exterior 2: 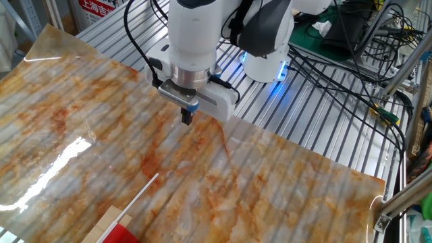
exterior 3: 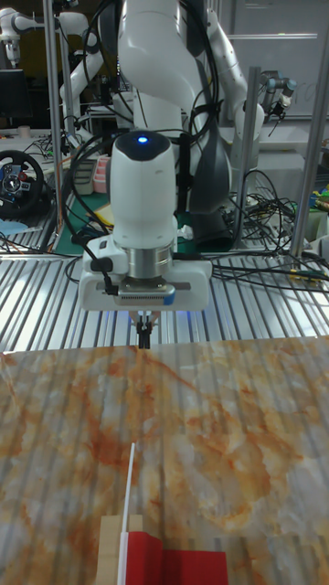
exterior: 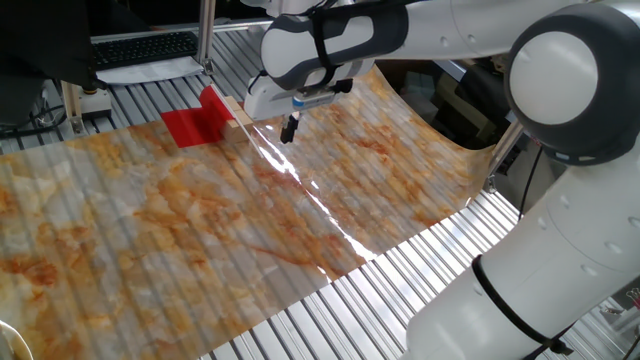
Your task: Wave the flag
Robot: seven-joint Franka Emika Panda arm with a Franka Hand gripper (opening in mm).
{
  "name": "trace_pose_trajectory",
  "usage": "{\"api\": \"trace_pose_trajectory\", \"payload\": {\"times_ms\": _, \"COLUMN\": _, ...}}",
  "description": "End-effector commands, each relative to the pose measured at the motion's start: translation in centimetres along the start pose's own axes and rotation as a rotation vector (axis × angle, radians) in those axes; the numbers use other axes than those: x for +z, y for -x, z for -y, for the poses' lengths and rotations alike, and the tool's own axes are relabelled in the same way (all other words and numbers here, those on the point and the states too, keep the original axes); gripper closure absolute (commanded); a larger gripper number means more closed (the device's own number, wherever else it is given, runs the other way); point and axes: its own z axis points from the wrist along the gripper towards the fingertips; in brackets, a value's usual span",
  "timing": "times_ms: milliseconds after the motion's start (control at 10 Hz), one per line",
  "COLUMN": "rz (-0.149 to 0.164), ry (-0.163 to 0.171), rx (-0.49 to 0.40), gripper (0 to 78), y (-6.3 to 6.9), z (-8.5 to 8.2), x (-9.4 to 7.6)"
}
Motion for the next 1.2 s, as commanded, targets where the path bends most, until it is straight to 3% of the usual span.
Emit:
{"api": "trace_pose_trajectory", "payload": {"times_ms": 100, "rz": 0.011, "ry": -0.026, "rx": 0.060, "gripper": 77.6, "y": 0.1, "z": 0.0, "x": -0.1}}
{"api": "trace_pose_trajectory", "payload": {"times_ms": 600, "rz": 0.009, "ry": -0.019, "rx": 0.109, "gripper": 77.6, "y": 0.5, "z": -0.1, "x": 0.2}}
{"api": "trace_pose_trajectory", "payload": {"times_ms": 900, "rz": 0.015, "ry": -0.008, "rx": 0.101, "gripper": 77.6, "y": 4.2, "z": 0.1, "x": 1.6}}
{"api": "trace_pose_trajectory", "payload": {"times_ms": 1200, "rz": 0.018, "ry": -0.005, "rx": 0.091, "gripper": 77.6, "y": 6.8, "z": 0.8, "x": 2.0}}
